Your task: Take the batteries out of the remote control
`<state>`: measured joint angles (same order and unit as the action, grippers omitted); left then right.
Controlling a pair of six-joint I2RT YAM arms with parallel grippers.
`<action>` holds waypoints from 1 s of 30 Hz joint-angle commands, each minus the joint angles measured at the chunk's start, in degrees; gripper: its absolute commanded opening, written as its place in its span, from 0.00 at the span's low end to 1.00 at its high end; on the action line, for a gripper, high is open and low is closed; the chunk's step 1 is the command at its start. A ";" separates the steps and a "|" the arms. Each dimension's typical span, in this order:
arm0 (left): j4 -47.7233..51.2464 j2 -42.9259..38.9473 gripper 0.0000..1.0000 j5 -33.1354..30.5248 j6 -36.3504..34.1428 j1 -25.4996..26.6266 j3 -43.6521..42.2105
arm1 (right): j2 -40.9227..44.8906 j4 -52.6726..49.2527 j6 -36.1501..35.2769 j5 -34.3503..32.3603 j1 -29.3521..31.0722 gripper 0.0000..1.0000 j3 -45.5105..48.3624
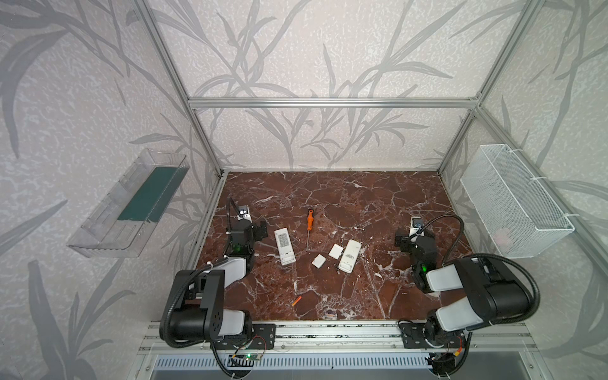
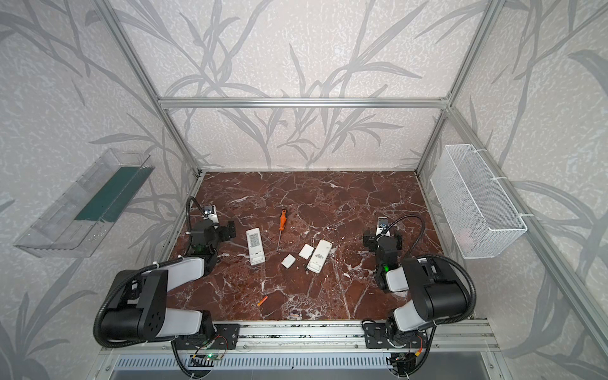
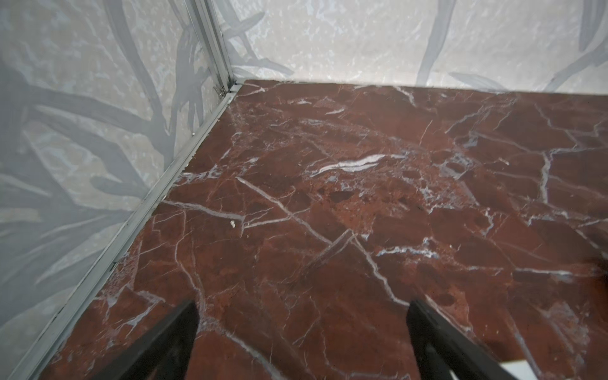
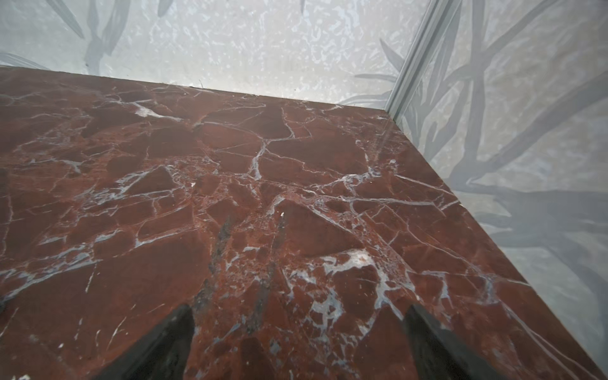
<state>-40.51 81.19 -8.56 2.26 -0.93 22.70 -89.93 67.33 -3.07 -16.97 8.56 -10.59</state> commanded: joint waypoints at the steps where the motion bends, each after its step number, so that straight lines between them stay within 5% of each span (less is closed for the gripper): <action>1: -12.83 3.80 0.99 0.64 1.15 -0.74 -2.97 | -2.36 9.35 0.16 2.01 -0.11 0.99 -1.12; 6: -20.78 8.98 0.99 0.24 0.86 -0.74 -4.37 | -2.79 5.71 -0.28 2.88 -0.21 0.99 -3.19; 12: -13.35 8.07 0.99 -0.07 1.16 -0.72 -1.42 | -1.14 -9.25 0.39 2.47 -0.21 0.99 -9.95; 30: -14.49 8.31 0.99 -0.15 0.82 -0.70 -1.67 | -1.47 -8.18 0.07 2.50 -0.21 0.99 -9.83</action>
<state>-53.82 89.78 -8.47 3.16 -1.30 20.32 -92.31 58.46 -3.09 -14.31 8.56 -20.27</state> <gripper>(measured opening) 0.993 0.991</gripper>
